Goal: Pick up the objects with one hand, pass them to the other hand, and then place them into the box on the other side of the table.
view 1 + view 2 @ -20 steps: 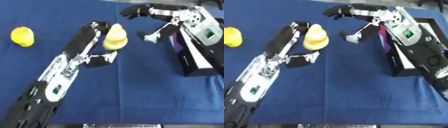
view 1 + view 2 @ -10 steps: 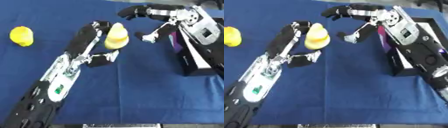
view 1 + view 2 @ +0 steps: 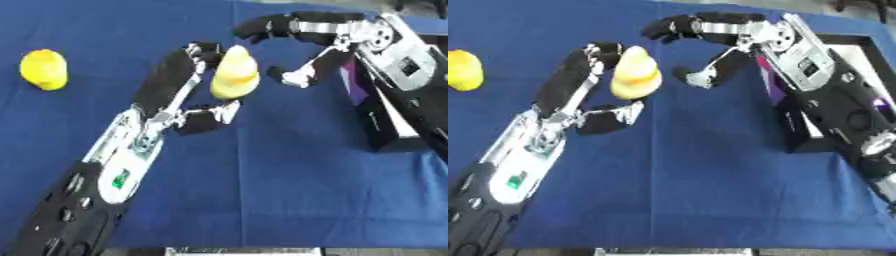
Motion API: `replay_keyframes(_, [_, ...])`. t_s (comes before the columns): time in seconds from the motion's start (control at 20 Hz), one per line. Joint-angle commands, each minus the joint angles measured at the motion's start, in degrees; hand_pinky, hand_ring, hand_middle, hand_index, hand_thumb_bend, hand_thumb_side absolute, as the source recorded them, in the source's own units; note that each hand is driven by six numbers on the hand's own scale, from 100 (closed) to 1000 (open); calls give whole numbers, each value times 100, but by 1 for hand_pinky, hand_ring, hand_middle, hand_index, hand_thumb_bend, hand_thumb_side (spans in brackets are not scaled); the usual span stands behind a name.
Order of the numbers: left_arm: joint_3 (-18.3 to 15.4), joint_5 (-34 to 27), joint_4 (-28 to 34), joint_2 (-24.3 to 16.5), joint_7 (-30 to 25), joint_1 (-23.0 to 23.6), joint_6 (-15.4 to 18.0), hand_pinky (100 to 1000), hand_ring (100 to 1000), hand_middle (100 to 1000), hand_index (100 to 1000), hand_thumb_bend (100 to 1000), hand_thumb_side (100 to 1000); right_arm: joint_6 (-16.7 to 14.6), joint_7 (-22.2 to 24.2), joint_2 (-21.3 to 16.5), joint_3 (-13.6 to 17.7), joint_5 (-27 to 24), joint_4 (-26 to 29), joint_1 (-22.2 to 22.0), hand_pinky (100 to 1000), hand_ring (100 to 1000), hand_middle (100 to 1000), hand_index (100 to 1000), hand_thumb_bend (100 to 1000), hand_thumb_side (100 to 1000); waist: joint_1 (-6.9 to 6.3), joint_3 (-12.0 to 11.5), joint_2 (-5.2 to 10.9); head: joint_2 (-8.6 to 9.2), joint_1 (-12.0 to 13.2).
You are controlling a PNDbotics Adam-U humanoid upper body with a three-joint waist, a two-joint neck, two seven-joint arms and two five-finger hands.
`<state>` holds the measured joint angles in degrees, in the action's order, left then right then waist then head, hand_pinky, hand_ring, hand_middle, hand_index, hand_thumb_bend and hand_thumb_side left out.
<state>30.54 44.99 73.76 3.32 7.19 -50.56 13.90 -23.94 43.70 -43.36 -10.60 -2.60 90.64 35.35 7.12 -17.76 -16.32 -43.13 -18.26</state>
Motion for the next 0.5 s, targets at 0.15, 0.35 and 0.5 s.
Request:
replay_keyframes(0.15, [-1, 64, 62, 103, 40, -137, 31, 735, 572, 504, 562, 100, 211, -911, 825, -110, -31, 167, -5, 87, 954, 1000, 1000, 1000, 100, 290, 68, -6, 15, 66, -26])
replay_keyframes(0.35, [12, 136, 26, 123, 39, -140, 57, 735, 573, 504, 562, 100, 201, -991, 827, -122, -100, 194, -20, 68, 956, 1000, 1000, 1000, 100, 292, 62, -4, 25, 48, -54])
replay_keyframes(0.5, [3, 192, -32, 134, 51, -137, 67, 734, 573, 504, 562, 100, 194, -1017, 827, -130, -177, 173, 5, 44, 957, 1000, 1000, 1000, 100, 295, 59, 4, 32, 46, -59])
